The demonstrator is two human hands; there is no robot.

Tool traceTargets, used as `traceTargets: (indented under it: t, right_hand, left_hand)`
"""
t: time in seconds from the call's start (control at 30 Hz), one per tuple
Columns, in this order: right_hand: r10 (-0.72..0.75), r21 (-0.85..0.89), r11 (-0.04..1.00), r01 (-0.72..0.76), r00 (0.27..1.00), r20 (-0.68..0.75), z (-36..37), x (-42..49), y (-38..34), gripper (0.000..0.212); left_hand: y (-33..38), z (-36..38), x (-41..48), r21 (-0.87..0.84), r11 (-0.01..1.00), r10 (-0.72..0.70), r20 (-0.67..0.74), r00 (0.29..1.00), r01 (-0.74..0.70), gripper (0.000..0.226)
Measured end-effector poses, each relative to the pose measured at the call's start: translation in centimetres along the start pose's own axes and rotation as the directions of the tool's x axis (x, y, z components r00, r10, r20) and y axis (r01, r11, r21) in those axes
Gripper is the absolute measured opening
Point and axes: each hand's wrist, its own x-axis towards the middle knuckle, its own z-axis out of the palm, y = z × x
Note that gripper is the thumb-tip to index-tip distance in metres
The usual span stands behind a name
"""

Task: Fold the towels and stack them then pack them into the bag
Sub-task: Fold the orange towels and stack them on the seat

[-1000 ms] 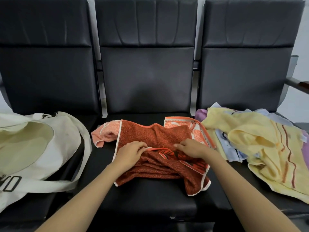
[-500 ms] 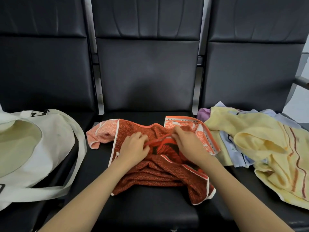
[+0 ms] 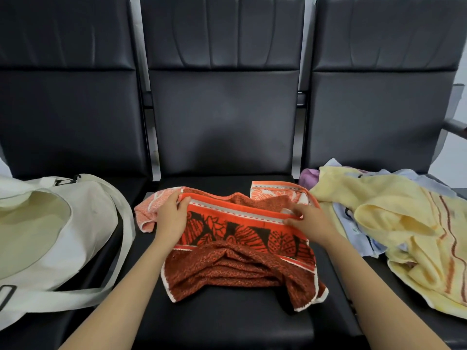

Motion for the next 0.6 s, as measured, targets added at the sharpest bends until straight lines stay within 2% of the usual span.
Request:
traceTargets:
  t: [0.07, 0.13, 0.23, 0.4, 0.47, 0.6]
  right_hand:
    - [0.033, 0.040, 0.999, -0.033, 0.999, -0.002, -0.5, 0.5, 0.1, 0.016]
    - [0.036, 0.085, 0.996, -0.033, 0.999, -0.033, -1.2, 1.3, -0.1, 0.008]
    - [0.069, 0.122, 0.991, -0.062, 0.996, -0.049, -2.3, 3.2, -0.7, 0.021]
    - [0.092, 0.011, 0.996, -0.093, 0.993, 0.080, -2.7, 7.8, -0.9, 0.025]
    - [0.096, -0.052, 0.995, -0.091, 0.989, 0.109, -2.3, 9.4, -0.8, 0.030]
    - [0.113, -0.172, 0.982, -0.080, 0.975, 0.192, -0.8, 11.6, -0.1, 0.031]
  left_hand:
    - [0.5, 0.1, 0.1, -0.026, 0.999, -0.029, -0.042, 0.999, 0.028, 0.023]
    - [0.6, 0.2, 0.8, -0.008, 0.998, -0.070, -0.026, 0.997, 0.070, 0.023]
    - [0.3, 0.5, 2.8, 0.083, 0.992, -0.098, 0.065, 0.993, 0.093, 0.024]
    - [0.3, 1.1, 6.3, 0.271, 0.962, -0.045, 0.106, 0.993, 0.014, 0.019]
    - [0.5, 1.5, 7.7, 0.418, 0.908, -0.043, 0.136, 0.990, -0.018, 0.016]
    - [0.8, 3.2, 9.6, 0.725, 0.679, -0.119, 0.259, 0.959, -0.111, 0.035]
